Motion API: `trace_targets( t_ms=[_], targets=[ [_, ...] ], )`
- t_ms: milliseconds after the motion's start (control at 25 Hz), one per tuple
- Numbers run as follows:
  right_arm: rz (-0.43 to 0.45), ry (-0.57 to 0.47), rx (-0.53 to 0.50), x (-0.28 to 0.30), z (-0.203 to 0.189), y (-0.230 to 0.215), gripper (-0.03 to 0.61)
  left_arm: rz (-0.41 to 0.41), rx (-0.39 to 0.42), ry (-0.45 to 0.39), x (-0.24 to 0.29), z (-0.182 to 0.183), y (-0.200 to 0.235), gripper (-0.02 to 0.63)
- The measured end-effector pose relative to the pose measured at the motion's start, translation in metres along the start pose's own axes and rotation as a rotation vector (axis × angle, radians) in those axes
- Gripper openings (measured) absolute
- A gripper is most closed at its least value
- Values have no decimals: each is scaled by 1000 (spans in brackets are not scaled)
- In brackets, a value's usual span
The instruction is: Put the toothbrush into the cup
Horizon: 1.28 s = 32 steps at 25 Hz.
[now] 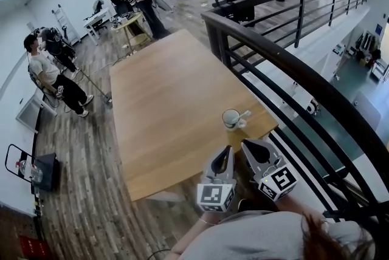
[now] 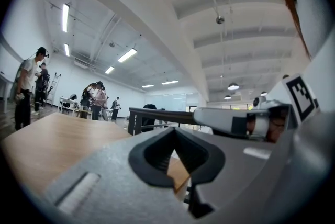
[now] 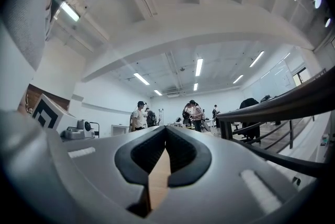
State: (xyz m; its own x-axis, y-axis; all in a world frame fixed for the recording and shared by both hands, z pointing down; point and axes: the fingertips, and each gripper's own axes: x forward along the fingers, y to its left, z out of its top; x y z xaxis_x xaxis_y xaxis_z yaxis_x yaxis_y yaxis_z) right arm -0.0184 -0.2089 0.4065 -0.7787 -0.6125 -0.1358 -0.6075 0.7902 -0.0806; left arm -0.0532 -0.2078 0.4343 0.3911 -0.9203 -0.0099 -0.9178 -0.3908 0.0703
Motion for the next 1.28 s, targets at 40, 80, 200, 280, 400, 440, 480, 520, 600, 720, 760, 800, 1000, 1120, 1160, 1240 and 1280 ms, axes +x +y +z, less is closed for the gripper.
trace_targets(
  t_ms=[40,80,200,280,400,440,480,520,600,720,760,800,1000,1120,1160,1240,1280],
  targets=[
    [-2,-2,3,-3,0,8,-5,-1,0,3,-9,-1,-1,3],
    [-2,-2,4,-6,0,16,-5,0,-2,7,-18,-2,-2,3],
    [2,-2,3,-20,-6,45,-3,8,-5,16,-49,-7,-4,3],
    [-4,-3,6,-32,-9,67,-3,5,-2,17,-73,-9,-7,3],
    [-22,-1,8,-51,-11,99,-3,-11,-1,19,-108,-10,-17,3],
    [-28,1,9,-59,-11,110,-3,-17,-1,21,-119,-9,-21,3],
    [-35,2,10,-67,-10,120,-3,-24,-2,23,-130,-8,-25,3],
    [-43,3,9,-75,-9,130,-3,-33,-2,24,-140,-7,-31,3],
    [-62,6,2,-92,-6,148,-3,-53,-1,22,-158,-3,-42,3],
    [-86,5,-20,-114,-2,171,0,-80,-2,16,-181,-1,-59,3],
    [-92,6,-28,-121,-1,178,0,-86,-5,15,-189,-2,-65,3],
    [-97,6,-34,-127,1,184,2,-93,-9,16,-195,-2,-70,3],
    [-104,12,-38,-151,4,198,2,-112,-10,10,-211,0,-92,3],
    [-108,13,-27,-163,5,197,2,-116,-8,16,-215,-1,-105,3],
    [-107,12,-26,-165,6,197,2,-117,-8,18,-217,-1,-108,3],
    [-103,12,-26,-170,9,198,2,-115,-11,22,-218,0,-114,3],
    [-99,12,-26,-173,12,200,2,-112,-14,21,-219,2,-117,3]
  ],
)
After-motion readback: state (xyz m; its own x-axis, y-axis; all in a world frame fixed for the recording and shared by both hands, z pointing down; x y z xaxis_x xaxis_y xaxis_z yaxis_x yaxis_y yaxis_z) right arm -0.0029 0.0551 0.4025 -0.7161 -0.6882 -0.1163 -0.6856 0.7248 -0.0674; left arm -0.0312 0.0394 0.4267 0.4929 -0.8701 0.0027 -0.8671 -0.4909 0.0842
